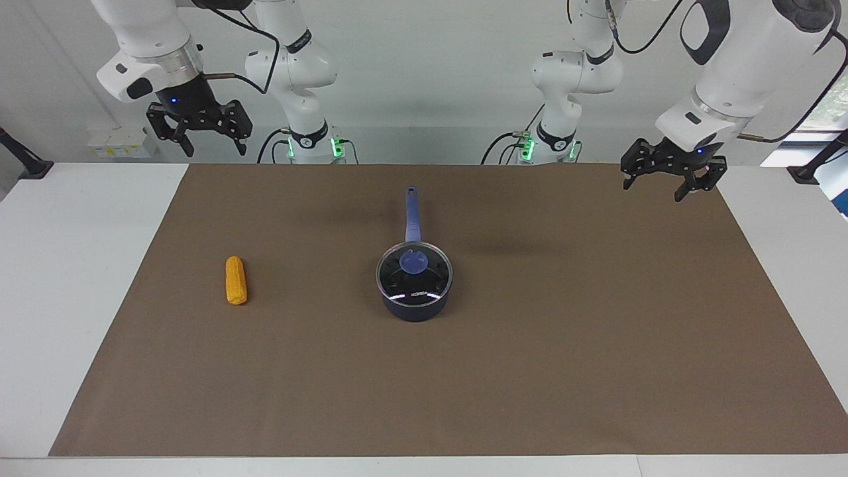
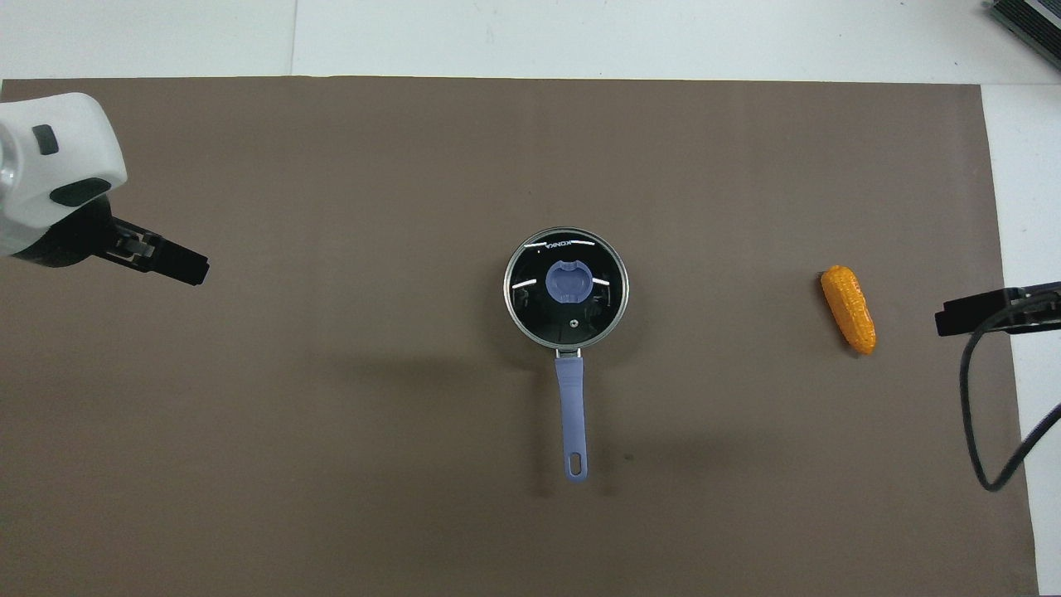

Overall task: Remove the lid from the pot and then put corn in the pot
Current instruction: 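Reach the left gripper to the knob while the right gripper reaches the corn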

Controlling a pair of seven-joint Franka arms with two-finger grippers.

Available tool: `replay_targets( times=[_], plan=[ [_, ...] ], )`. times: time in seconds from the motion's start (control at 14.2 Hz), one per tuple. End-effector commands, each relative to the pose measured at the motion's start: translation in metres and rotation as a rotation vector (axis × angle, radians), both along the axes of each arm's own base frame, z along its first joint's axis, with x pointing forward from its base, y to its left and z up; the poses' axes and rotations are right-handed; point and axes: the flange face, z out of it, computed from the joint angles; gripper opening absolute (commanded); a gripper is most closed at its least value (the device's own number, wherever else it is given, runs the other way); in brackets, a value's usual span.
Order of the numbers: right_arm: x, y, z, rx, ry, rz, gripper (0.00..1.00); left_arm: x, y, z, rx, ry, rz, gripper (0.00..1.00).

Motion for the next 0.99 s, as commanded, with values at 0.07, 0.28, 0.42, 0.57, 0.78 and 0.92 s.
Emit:
replay_targets(
  times=[0.07, 0.28, 0.42, 0.57, 0.78, 0.92],
  plan=[
    [-0.003, -0.009, 0.003, 0.01, -0.007, 0.011, 1.0, 0.002, -0.035, -0.019, 0.0, -0.039, -0.107, 1.0],
    [-0.001, -0.008, -0.002, 0.007, -0.01, 0.017, 1.0, 0.008, -0.068, -0.047, 0.003, -0.028, -0.132, 1.0],
    [0.008, -0.008, -0.032, 0.008, -0.019, 0.033, 1.0, 0.011, -0.09, -0.059, 0.001, -0.041, -0.13, 1.0],
    [0.019, -0.01, -0.069, 0.007, -0.042, 0.092, 1.0, 0.012, -0.113, -0.07, -0.017, -0.046, -0.109, 1.0],
    [0.045, -0.024, -0.135, 0.004, -0.014, 0.164, 1.0, 0.011, -0.161, -0.099, -0.029, -0.057, -0.062, 1.0],
    [0.066, -0.046, -0.182, 0.0, -0.021, 0.237, 1.0, 0.009, -0.196, -0.12, -0.039, -0.073, -0.023, 1.0]
  ],
)
